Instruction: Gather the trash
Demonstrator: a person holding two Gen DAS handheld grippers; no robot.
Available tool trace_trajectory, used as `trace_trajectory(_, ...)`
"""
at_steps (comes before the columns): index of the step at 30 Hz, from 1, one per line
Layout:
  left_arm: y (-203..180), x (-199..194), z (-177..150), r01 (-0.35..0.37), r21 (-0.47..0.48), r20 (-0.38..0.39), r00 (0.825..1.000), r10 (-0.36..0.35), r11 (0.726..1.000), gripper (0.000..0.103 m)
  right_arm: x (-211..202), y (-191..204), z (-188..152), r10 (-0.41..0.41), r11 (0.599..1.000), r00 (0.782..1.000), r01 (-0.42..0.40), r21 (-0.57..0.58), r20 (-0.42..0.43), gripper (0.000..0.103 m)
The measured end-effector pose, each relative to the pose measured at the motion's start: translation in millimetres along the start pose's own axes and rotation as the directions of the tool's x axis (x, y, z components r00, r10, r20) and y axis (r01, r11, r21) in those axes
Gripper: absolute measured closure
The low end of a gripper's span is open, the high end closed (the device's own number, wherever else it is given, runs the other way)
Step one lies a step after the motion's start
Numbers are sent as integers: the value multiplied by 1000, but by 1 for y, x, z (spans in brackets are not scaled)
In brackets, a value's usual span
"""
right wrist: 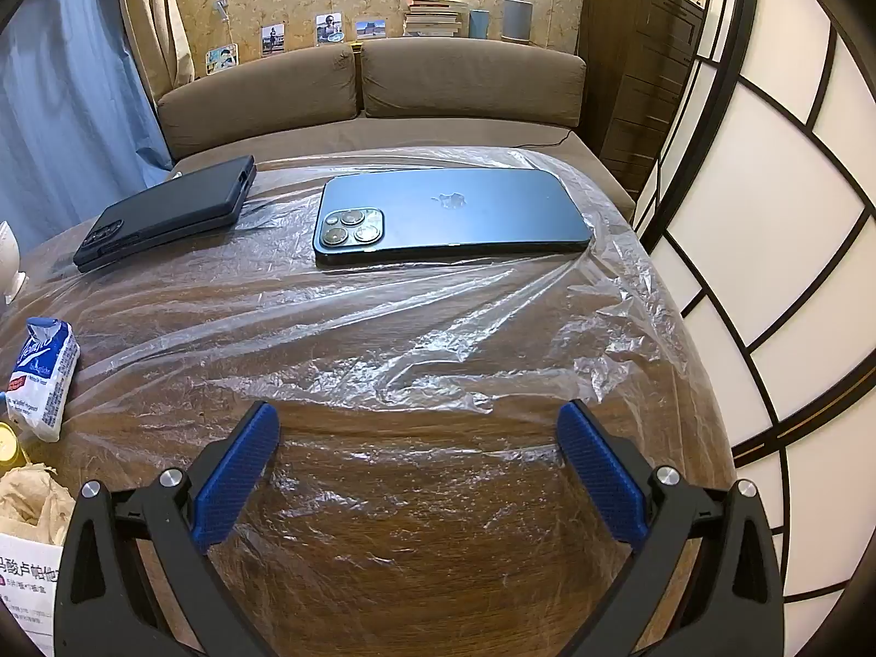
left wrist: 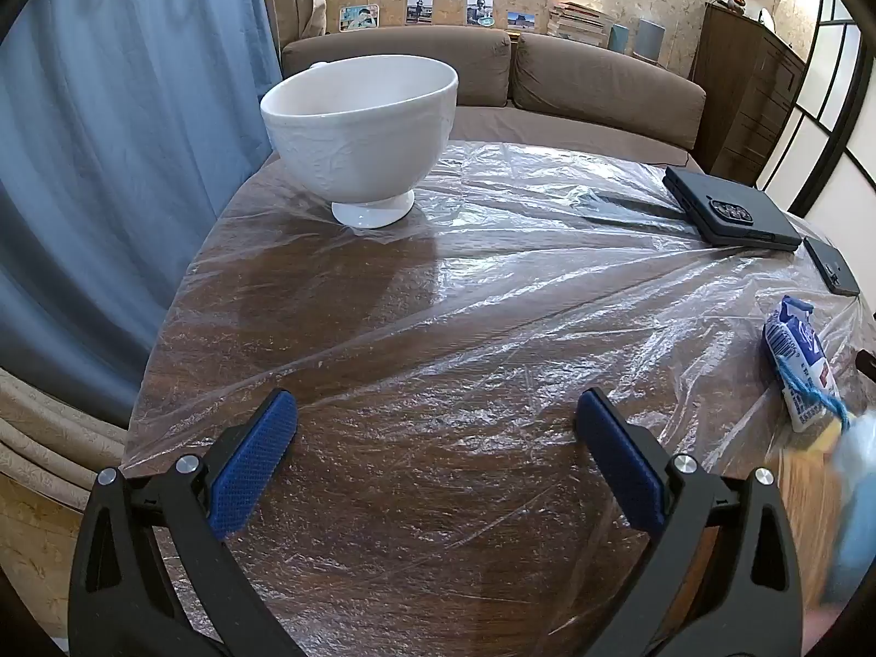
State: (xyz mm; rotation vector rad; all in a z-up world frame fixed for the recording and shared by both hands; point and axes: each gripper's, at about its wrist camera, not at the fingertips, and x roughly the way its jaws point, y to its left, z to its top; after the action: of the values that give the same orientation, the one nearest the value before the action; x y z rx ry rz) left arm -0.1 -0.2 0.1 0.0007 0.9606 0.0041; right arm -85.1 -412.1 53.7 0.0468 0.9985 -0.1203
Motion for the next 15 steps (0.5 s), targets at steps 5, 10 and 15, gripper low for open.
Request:
trace_trajectory(5, 0, 0, 0, 1, -1, 0, 1000, -1, 1000, 1, 0, 0, 0, -3, 1000, 1000, 3, -2, -2, 4)
trace_trajectory(10, 0, 0, 0, 2, -1, -1, 1000, -2, 1000, 1, 0, 0, 0, -3, 1000, 1000, 3, -2, -1, 4)
trace_trajectory(15, 0, 0, 0, 2, -1, -1, 1000, -2, 1000, 1, 0, 0, 0, -3, 1000, 1000, 3, -3, -1, 4)
